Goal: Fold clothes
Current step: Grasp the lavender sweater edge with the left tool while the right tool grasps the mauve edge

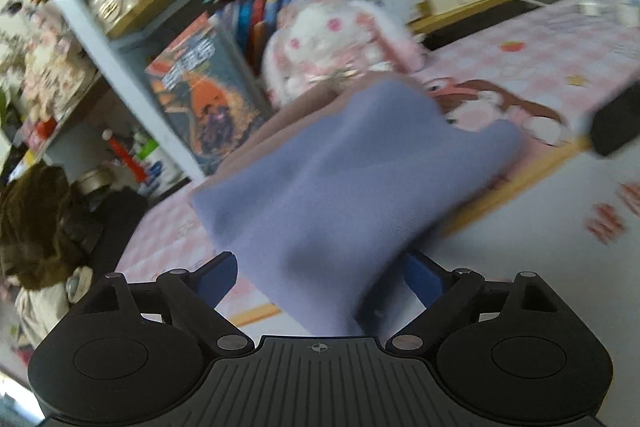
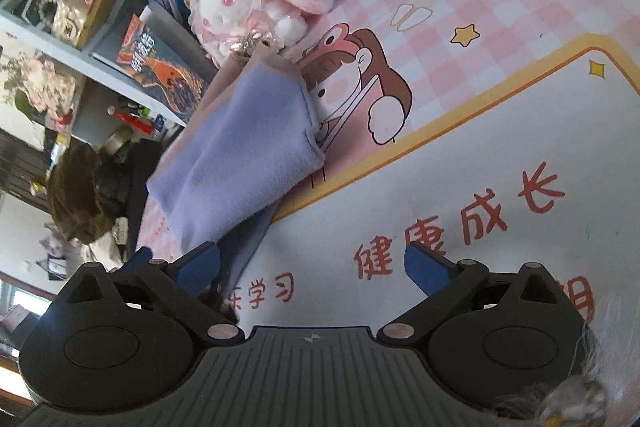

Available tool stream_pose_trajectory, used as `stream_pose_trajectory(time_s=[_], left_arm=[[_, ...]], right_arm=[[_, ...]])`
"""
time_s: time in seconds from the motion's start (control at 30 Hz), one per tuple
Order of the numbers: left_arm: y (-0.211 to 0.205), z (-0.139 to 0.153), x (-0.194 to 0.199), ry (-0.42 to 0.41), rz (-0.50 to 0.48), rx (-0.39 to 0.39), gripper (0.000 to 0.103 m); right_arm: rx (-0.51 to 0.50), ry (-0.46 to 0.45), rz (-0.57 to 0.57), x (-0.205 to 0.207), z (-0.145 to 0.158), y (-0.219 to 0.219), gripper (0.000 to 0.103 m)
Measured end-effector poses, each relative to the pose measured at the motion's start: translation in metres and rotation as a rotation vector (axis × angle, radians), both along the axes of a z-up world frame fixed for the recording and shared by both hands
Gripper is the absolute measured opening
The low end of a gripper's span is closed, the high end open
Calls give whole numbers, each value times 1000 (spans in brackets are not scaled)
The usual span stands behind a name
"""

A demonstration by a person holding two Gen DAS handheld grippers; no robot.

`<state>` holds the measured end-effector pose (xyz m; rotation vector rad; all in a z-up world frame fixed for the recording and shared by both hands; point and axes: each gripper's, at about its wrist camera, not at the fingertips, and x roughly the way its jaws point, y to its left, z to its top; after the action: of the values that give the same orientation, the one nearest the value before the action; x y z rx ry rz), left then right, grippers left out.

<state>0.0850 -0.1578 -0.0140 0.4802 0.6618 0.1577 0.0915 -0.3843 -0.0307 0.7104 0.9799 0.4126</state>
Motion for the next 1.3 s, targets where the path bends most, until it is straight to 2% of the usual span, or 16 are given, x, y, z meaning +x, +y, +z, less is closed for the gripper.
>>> stream_pose_trajectory(time_s=[0.03, 0.07, 0.1, 0.17, 0.2, 0.27, 0.47, 0.63, 0.67, 0.73, 0.77, 0.87, 0.97, 1.17, 1.23, 1.3], left_arm=[[4, 1, 6, 2, 19, -16, 87], [9, 2, 10, 7, 36, -39, 73], [12, 3, 12, 18, 48, -67, 65], [15, 5, 9, 39, 57, -111, 24], [14, 7, 5, 42, 56, -117, 18], [11, 13, -4, 42, 42, -133, 13], [-4, 56, -49, -23, -75, -180, 11], [-8, 78, -79, -72, -120, -274, 11], [-9, 82, -84, -90, -133, -305, 11], [-10, 91, -87, -118, -154, -351, 11], [-12, 96, -87, -133, -166, -367, 11], [-17, 118, -84, -196, -220, -431, 10], [-18, 155, -88, -316, -361, -572, 10], [-8, 234, -108, -602, -704, -873, 10], [6, 249, -114, -663, -767, -990, 10], [31, 246, -111, -660, -743, -1107, 10]], right_arm=[[15, 3, -5, 1, 0, -2, 100], [29, 6, -10, 3, 0, -3, 100], [44, 10, -15, 4, 1, -5, 100], [74, 16, -17, 9, -1, -5, 100], [83, 19, -16, 11, -2, -4, 100], [107, 30, -10, 15, -5, -3, 100], [252, 84, 28, 32, -17, 10, 100], [541, 240, -36, 45, -37, 9, 93], [589, 246, -36, 48, -39, 8, 86], [614, 238, 3, 55, -36, 6, 11], [614, 238, 16, 58, -33, 4, 6], [707, 124, 2, 62, -9, -18, 4], [791, -53, 9, 69, 37, -46, 4], [926, -503, 100, 68, 185, -82, 4], [1012, -568, 135, 64, 219, -72, 4], [1083, -627, 168, 60, 251, -61, 4]])
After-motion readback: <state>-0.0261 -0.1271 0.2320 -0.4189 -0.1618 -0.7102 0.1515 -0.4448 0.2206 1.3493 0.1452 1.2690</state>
